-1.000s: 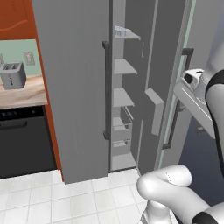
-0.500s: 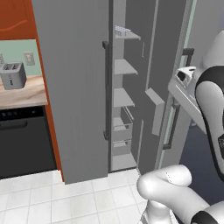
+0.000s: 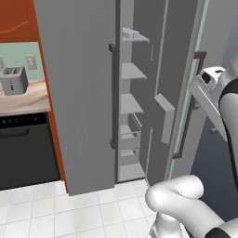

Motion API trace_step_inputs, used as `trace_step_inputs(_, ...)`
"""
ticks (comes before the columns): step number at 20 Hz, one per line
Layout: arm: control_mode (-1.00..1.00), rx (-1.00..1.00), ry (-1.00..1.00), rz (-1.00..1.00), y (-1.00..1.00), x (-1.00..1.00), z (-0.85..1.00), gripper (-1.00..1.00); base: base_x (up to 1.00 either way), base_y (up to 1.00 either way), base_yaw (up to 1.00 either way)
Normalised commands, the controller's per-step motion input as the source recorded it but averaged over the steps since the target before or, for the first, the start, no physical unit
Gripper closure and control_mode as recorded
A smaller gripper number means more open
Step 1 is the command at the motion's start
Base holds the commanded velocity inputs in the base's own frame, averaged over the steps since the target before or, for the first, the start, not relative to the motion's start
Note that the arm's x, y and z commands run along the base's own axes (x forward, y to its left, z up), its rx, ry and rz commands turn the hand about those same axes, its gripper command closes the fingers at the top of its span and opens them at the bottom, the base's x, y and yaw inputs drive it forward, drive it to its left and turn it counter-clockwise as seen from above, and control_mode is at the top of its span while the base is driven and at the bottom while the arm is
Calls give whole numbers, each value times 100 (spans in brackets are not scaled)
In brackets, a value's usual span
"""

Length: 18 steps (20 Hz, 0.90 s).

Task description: The ice cube tray has been filled with water. Take the tray and place it in the freezer to make ice. Close the freezer door after placing the tray.

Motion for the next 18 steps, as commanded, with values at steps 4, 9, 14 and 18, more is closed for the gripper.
trace_step_inputs(4,-100,0,0,-11,-33,0,35,-100,0,0,0)
trace_step_inputs(9,-100,0,0,-18,-12,0,20,-100,0,0,0)
trace_step_inputs(14,-100,0,-1,-23,-13,-4,0,-100,0,0,0)
trace_step_inputs(18,-100,0,-3,-22,-33,-1,-6,-100,0,0,0)
